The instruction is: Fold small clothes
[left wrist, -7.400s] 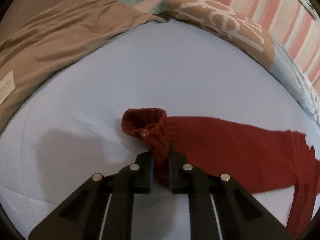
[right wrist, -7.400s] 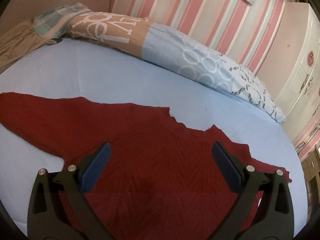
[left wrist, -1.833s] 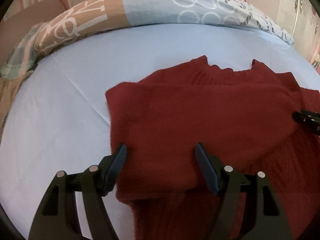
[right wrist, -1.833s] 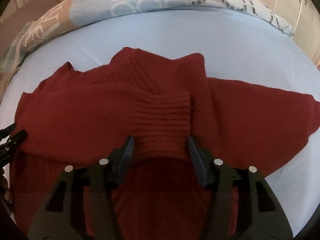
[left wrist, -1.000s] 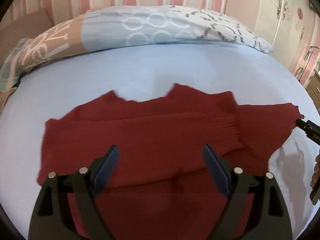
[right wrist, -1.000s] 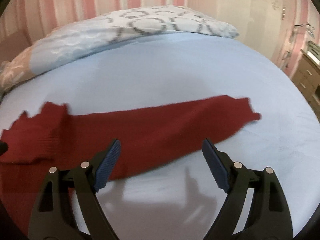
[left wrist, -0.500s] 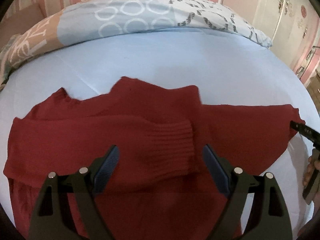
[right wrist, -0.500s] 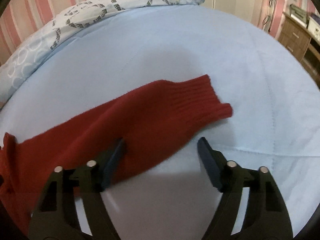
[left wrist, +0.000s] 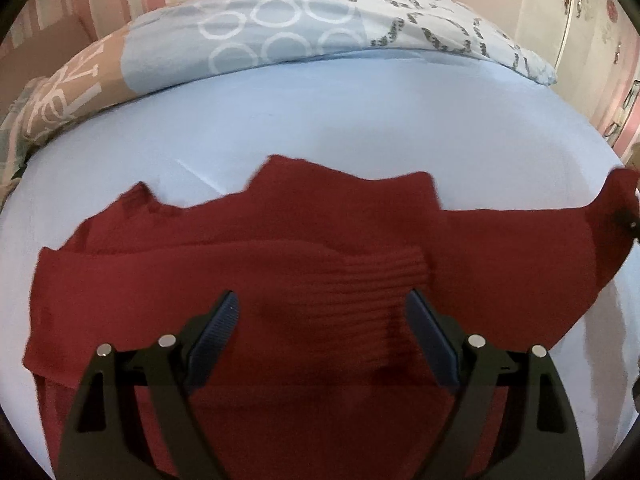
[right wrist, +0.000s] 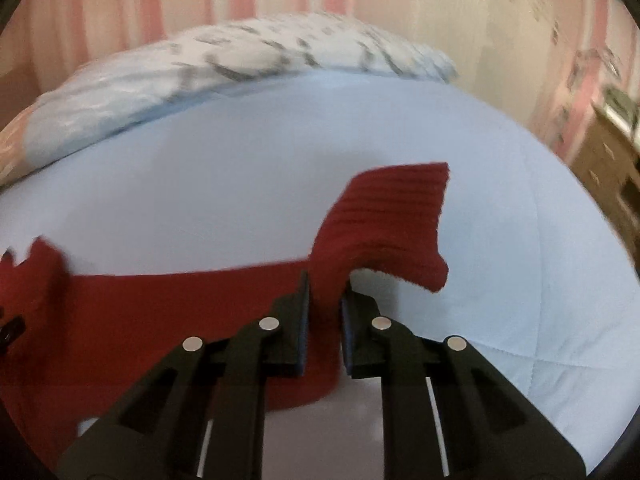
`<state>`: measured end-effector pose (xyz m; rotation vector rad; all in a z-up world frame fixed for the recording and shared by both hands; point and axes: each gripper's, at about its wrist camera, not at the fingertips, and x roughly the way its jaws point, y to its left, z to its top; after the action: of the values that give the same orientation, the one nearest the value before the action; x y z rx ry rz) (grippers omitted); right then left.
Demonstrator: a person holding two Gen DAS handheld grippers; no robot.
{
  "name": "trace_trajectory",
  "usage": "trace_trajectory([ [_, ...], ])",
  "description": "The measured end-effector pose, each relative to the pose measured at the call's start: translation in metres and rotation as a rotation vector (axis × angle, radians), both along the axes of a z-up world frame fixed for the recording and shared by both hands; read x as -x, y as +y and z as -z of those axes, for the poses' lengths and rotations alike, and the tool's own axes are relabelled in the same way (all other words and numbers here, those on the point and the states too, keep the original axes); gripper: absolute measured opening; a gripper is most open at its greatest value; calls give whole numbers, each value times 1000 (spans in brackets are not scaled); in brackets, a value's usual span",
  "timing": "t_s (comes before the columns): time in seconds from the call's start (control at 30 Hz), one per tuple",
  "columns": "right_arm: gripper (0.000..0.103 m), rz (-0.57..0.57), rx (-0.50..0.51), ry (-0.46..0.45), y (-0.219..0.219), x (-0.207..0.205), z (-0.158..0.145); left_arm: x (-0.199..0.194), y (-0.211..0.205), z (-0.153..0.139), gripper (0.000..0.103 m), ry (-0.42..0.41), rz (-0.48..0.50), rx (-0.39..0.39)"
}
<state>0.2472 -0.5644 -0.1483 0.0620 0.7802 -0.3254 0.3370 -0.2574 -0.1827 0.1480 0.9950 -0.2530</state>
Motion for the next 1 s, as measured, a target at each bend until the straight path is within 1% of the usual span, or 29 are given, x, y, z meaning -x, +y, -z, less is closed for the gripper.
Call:
trace_trajectory([
  [0.07,13,-61,4,-21,32,4,-13,2,17,-4,86,-3,-1,2],
  [0.13,13,-133,-16,-29,71,4,-24,4,33,-6,86,-8,-1,-3],
  [0.2,13,-191,-42,-34,109,-1,-30,5,52,-9,86,-12,-11,-16],
  [0.27,13,-223,-68,-27,136,-5,-29,6,73,-11,86,-13,-25,-19],
  [0.37,13,-267,-141,0,182,-15,-20,5,100,-12,86,-7,-52,-28],
  [0.47,13,-308,-163,12,219,-20,-16,6,133,-14,86,-2,-73,-32],
  [0.67,13,-380,-227,43,298,-40,-8,17,200,-24,86,-32,-106,-75],
  [0.73,13,-402,-234,92,326,-53,5,19,215,-24,86,-30,-124,-85],
  [0.8,14,-428,-242,135,342,-59,21,21,229,-24,86,-19,-146,-77],
  [0.83,15,-442,-251,156,347,-59,27,22,232,-25,86,-13,-154,-71],
  [0.87,21,-458,-256,180,352,-57,33,24,237,-25,86,-8,-160,-60],
  [0.9,22,-466,-261,177,352,-50,34,26,237,-25,86,-7,-159,-53],
  [0.93,33,-467,-267,164,348,-42,31,28,237,-25,86,-5,-155,-48],
  [0.97,49,-460,-268,149,342,-37,28,31,235,-25,86,-4,-146,-43],
  [1.0,55,-458,-273,137,336,-32,24,32,232,-24,86,-2,-139,-42],
])
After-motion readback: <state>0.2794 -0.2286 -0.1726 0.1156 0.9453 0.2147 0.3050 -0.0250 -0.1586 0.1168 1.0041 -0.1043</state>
